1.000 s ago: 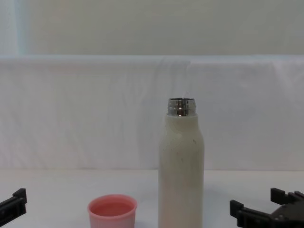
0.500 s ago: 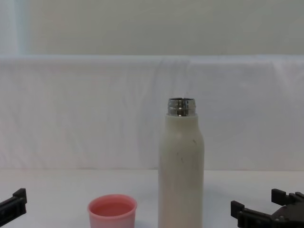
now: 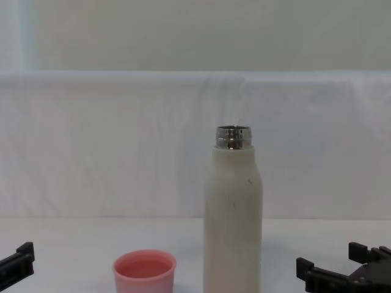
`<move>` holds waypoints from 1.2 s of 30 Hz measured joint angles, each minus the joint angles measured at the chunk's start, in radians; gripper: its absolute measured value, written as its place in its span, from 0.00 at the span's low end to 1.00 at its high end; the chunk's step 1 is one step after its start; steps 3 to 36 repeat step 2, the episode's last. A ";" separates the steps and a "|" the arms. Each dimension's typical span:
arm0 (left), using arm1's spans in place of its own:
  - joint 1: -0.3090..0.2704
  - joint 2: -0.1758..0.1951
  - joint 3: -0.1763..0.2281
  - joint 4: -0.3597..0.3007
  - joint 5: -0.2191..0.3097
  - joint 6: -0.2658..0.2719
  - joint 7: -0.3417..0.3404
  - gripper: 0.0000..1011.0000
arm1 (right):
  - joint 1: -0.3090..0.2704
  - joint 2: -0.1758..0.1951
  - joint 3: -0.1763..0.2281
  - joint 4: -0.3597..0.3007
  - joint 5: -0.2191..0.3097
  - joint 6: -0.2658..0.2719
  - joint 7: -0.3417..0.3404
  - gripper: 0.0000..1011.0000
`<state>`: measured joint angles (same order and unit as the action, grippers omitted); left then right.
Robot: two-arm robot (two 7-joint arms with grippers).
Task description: Grasp the thermos with one hand and pour water into the cup lid.
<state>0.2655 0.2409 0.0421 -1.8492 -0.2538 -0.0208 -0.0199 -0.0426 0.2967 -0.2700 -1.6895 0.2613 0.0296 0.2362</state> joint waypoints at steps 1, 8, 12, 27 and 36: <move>0.000 0.000 0.000 0.000 0.000 0.000 0.000 0.99 | 0.000 0.000 0.000 0.000 0.000 0.000 0.000 0.99; 0.000 0.000 0.000 0.000 0.000 0.000 0.000 0.99 | 0.000 0.000 0.000 0.000 0.000 0.000 0.000 0.99; 0.000 0.000 0.000 0.000 0.000 0.000 0.000 0.99 | 0.000 0.000 0.000 0.000 0.000 0.000 0.000 0.99; 0.000 0.000 0.000 0.000 0.000 0.000 0.000 0.99 | 0.000 0.000 0.000 0.000 0.000 0.000 0.000 0.99; 0.000 0.000 0.000 0.000 0.000 0.000 0.000 0.99 | 0.000 0.000 0.000 0.000 0.000 0.000 0.000 0.99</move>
